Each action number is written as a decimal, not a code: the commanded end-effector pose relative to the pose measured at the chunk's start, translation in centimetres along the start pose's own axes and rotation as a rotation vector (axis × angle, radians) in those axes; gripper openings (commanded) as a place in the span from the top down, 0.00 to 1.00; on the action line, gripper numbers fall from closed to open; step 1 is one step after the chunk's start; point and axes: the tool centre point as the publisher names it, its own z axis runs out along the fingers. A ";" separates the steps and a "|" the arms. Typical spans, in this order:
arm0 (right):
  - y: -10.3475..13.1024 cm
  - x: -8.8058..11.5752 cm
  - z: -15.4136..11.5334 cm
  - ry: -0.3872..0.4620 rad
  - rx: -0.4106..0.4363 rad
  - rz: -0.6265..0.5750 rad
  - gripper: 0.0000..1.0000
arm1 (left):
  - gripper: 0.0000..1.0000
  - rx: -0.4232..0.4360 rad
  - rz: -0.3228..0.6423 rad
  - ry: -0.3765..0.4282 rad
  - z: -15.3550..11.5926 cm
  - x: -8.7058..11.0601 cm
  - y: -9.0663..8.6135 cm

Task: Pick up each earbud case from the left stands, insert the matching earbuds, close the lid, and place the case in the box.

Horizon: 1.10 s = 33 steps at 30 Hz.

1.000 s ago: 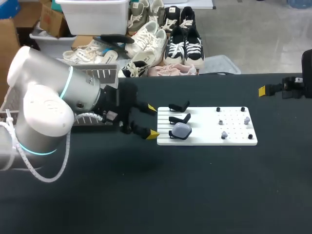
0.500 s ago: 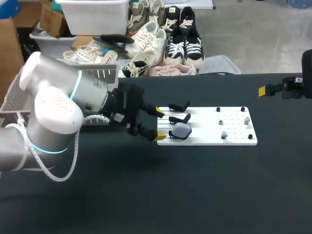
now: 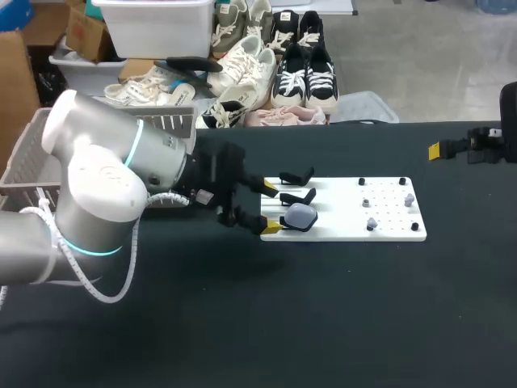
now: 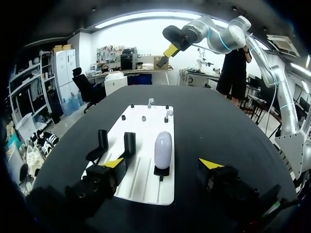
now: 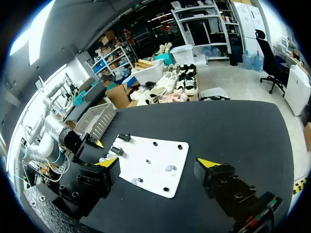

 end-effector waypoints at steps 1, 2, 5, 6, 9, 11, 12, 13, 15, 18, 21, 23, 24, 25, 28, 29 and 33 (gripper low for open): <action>-0.1 0.0 0.0 0.000 -0.002 -0.001 0.00 | 0.09 -0.020 -0.003 -0.019 0.7 0.1 0.1; -0.1 0.0 0.0 0.000 -0.002 -0.001 0.00 | 0.08 -0.022 -0.006 -0.021 0.8 0.1 0.2; -0.1 0.0 0.0 0.000 -0.002 -0.001 0.00 | 0.10 -0.027 -0.010 -0.025 1.0 0.1 0.3; -0.1 0.0 0.0 0.000 -0.002 -0.001 0.00 | 0.13 -0.029 -0.010 -0.024 1.2 0.2 0.3; -0.1 0.0 0.0 0.000 -0.002 -0.001 0.00 | 0.22 -0.028 -0.014 -0.022 1.4 0.2 0.4; -0.1 0.0 0.0 0.000 -0.002 -0.001 0.00 | 0.24 -0.021 -0.013 -0.022 1.5 0.2 0.4; -0.1 0.0 0.0 0.000 -0.002 -0.001 0.00 | 0.24 -0.017 -0.013 -0.021 1.6 0.1 0.3; -0.1 0.0 0.0 0.000 -0.002 -0.001 0.00 | 0.34 -0.015 -0.012 -0.021 1.6 0.1 0.3; -0.1 0.0 0.0 0.000 -0.002 -0.001 0.00 | 0.51 -0.012 -0.013 -0.019 1.8 0.2 0.2; -0.1 0.0 0.0 0.000 -0.002 -0.001 0.00 | 0.45 -0.008 -0.012 -0.018 1.9 0.2 0.2; -0.1 0.0 0.0 0.000 -0.002 -0.001 0.00 | 0.48 -0.003 -0.010 -0.018 2.1 0.2 0.2; -0.1 0.0 0.0 0.000 -0.002 -0.001 0.00 | 0.52 0.002 -0.010 -0.017 2.1 0.2 0.3; -0.1 0.0 0.0 0.000 -0.002 -0.001 0.00 | 0.53 0.008 -0.009 -0.019 2.1 0.2 0.2; -0.1 0.0 0.0 0.000 -0.002 -0.001 0.00 | 0.52 0.014 -0.008 -0.019 2.2 0.2 0.2; -0.1 0.0 0.0 0.000 -0.002 -0.001 0.00 | 0.47 0.021 -0.005 -0.020 2.2 0.2 0.0; -0.1 0.0 0.0 0.000 -0.002 -0.001 0.00 | 0.51 0.022 -0.004 -0.020 2.2 0.2 0.0; -0.1 0.0 0.0 0.000 -0.002 -0.001 0.00 | 0.51 0.025 -0.004 -0.022 2.5 0.2 0.0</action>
